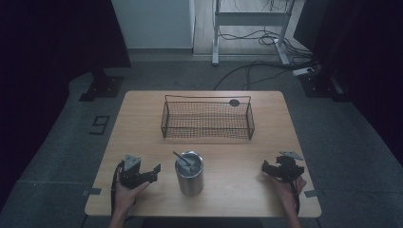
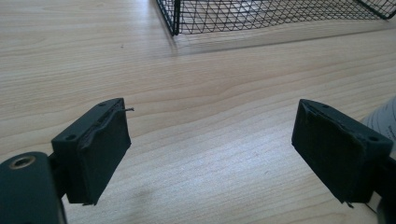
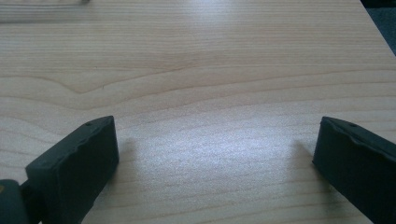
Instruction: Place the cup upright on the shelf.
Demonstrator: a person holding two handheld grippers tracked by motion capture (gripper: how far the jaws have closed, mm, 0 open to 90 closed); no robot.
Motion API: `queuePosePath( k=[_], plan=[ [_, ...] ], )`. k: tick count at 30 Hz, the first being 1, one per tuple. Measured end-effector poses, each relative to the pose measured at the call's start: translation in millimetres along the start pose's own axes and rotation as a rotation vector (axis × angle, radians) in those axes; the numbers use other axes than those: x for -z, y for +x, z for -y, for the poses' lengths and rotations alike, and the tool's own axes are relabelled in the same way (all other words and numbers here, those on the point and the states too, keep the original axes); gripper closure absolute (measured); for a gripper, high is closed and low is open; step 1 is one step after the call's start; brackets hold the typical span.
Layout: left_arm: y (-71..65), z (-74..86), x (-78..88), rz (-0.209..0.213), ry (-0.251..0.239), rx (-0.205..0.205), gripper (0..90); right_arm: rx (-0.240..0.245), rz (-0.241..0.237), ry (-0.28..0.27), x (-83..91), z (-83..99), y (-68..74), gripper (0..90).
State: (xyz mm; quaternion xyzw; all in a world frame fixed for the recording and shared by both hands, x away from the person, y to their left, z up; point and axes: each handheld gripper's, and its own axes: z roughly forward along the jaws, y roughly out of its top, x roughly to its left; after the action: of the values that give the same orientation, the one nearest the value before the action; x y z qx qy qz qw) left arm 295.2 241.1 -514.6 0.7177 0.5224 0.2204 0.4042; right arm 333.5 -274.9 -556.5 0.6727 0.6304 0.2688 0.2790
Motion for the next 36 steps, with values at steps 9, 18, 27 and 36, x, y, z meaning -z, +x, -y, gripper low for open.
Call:
queuePosePath(
  k=[9,18,27,36],
  plan=[
    [-1.3,0.6,-2.4,0.008,0.004,0.000,11.3,0.002,-0.001,0.000,0.0,-0.1,-0.1,0.0],
    [-2.6,-0.2,-1.5,0.008,0.000,0.003,10.2,0.007,-0.006,-0.001,0.1,0.1,-0.8,0.0],
    [-3.2,-1.1,0.7,0.019,-0.005,0.002,10.2,0.009,-0.006,-0.001,0.3,0.3,-1.2,0.1],
    [-3.7,-6.1,12.1,0.012,-0.045,0.005,9.1,0.010,-0.006,-0.001,0.4,0.4,-1.2,0.1]
  ],
)
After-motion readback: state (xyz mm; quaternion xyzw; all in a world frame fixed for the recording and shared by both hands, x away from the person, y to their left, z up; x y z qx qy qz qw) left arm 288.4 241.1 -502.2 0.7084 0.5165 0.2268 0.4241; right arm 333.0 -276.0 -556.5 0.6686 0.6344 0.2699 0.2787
